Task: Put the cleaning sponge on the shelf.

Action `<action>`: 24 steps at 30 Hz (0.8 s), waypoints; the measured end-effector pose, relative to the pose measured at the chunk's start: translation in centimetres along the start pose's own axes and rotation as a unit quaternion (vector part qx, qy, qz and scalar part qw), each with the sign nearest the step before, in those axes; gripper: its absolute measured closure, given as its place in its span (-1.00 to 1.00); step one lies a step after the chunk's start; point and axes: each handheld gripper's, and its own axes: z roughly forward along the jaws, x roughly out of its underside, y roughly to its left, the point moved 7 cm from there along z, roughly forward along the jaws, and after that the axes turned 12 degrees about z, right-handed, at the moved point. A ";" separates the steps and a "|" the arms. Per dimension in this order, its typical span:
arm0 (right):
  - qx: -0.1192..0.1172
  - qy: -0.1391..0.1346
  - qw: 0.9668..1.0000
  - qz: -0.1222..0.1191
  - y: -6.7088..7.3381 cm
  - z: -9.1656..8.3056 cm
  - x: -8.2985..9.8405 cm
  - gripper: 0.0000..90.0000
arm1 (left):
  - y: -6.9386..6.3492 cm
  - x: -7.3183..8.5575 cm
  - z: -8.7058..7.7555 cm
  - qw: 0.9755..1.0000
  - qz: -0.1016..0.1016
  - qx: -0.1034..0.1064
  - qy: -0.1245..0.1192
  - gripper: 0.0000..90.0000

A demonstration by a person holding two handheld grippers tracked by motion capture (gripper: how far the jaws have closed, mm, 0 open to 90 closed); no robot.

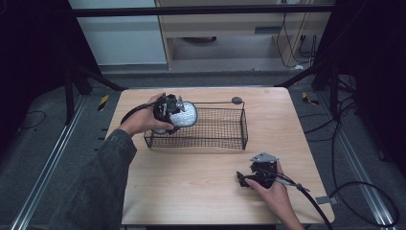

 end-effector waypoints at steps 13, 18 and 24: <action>0.000 0.000 1.000 0.000 0.0 0.0 0.0 -0.99 | 0.0 -0.4 -0.3 1.000 -0.003 0.001 -0.014 -0.89; 0.001 0.000 1.000 -0.002 0.0 0.0 0.0 -0.99 | -0.1 -0.7 -0.7 1.000 -0.008 0.001 -0.026 -0.87; 0.000 0.000 1.000 -0.001 0.0 0.0 0.0 -0.99 | -0.2 -1.0 -1.5 0.999 -0.019 -0.001 -0.042 -0.86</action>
